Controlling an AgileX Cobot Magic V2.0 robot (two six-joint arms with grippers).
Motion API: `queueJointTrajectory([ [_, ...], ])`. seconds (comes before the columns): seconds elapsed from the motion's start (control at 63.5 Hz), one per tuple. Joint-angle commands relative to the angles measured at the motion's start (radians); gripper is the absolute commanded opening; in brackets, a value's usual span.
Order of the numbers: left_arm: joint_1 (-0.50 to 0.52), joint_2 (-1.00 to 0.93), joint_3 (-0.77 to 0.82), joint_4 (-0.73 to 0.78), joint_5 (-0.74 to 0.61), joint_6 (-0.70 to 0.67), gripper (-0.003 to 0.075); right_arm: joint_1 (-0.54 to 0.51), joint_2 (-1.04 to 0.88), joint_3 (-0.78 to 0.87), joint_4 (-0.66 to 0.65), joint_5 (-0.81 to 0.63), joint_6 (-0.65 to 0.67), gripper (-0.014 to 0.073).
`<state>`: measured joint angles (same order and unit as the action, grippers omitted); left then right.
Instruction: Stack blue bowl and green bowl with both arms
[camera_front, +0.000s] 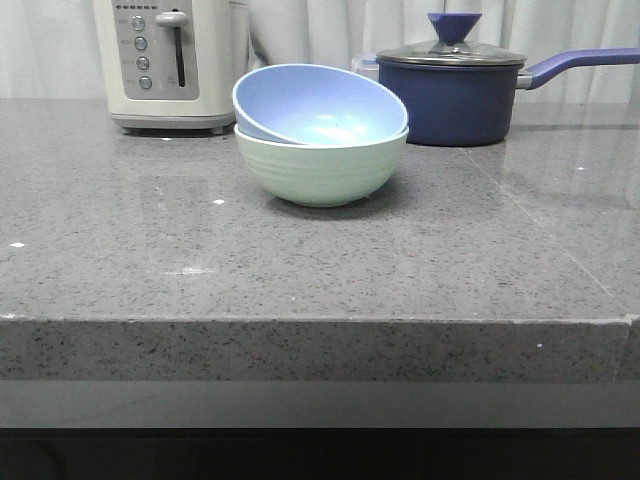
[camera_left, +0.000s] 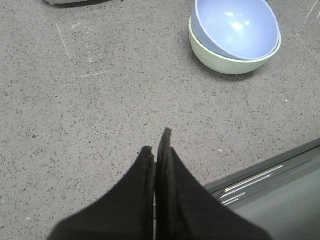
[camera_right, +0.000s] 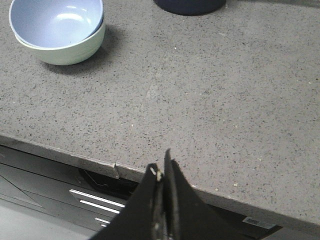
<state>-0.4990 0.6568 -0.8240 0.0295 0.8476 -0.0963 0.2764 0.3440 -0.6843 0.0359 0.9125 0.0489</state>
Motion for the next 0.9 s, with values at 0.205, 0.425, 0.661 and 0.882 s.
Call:
queueJointTrajectory([
  [0.205,0.234,-0.217,0.208,0.001,-0.374,-0.001,-0.0020,-0.006,0.006,-0.026,-0.008,-0.064,-0.001,-0.0054],
  [0.425,0.427,-0.474,0.565,0.001,-0.705,-0.001,-0.0020,-0.006,0.006,-0.026,-0.008,-0.064,-0.001,-0.0054],
  [0.661,0.462,-0.650,0.809,0.001,-0.964,-0.001,-0.0020,-0.006,0.006,-0.026,-0.008,-0.064,-0.001,-0.0054],
  [0.882,0.479,-0.680,0.833,0.001,-0.941,-0.007,-0.0020,-0.006,0.006,-0.026,-0.008,-0.064,-0.001,-0.0054],
])
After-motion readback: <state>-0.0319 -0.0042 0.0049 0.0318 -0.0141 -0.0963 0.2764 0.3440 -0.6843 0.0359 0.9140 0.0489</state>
